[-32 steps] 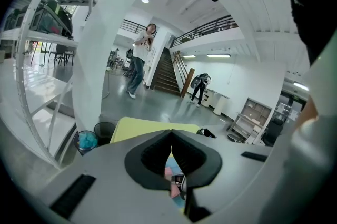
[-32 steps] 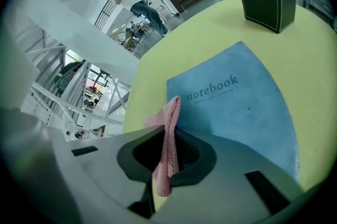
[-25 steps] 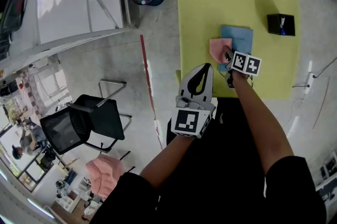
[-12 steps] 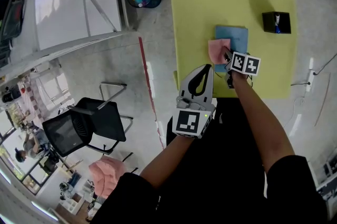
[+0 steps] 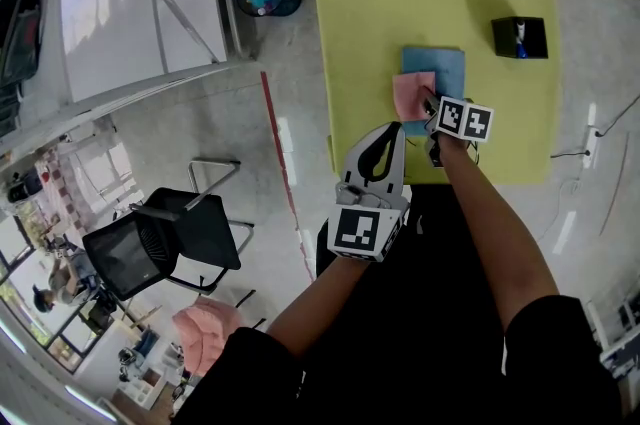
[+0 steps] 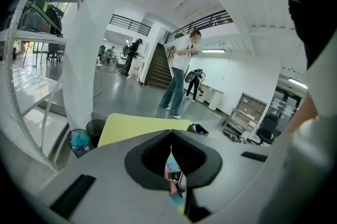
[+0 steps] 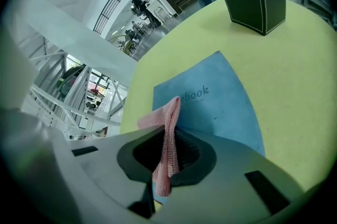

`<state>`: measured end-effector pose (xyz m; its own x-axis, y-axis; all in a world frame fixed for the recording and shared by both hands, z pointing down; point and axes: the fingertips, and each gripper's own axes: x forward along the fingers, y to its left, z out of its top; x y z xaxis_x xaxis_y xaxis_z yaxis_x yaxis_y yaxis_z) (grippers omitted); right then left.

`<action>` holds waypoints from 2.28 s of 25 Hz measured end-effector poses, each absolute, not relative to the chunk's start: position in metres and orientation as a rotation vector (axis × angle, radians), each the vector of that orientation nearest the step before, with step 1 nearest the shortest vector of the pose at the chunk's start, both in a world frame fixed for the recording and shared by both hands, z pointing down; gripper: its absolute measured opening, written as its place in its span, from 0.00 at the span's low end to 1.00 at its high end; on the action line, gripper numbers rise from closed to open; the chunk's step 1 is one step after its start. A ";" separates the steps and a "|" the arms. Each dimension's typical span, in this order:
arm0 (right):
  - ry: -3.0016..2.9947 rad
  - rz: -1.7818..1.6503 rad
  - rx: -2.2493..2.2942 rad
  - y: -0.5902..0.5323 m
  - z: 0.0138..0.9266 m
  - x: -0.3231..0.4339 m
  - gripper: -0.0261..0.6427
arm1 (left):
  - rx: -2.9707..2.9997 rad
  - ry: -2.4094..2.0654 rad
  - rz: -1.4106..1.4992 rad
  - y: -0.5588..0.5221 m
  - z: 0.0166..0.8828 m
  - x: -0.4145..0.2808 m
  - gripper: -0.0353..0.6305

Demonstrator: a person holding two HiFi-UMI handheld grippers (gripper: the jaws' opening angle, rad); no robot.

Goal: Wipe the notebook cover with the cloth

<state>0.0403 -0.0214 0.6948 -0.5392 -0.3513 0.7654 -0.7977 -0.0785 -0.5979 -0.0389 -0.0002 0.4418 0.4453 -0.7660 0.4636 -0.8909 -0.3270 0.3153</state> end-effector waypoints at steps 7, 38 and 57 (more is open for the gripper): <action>-1.834 1.655 1.238 -0.021 0.694 0.046 0.09 | 2.180 -1.381 0.312 -0.001 0.442 -0.031 0.08; -1.843 1.643 1.252 -0.022 0.692 0.087 0.09 | 2.202 -1.345 0.329 0.001 0.440 0.014 0.08; -1.835 1.637 1.295 -0.020 0.692 0.121 0.09 | 2.227 -1.326 0.331 0.006 0.437 0.037 0.08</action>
<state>0.1210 -0.0202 0.6923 -0.5149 -0.3864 0.7652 -0.8043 -0.0912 -0.5872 0.0365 0.0061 0.4370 0.4902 -0.7421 0.4572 -0.8699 -0.3837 0.3099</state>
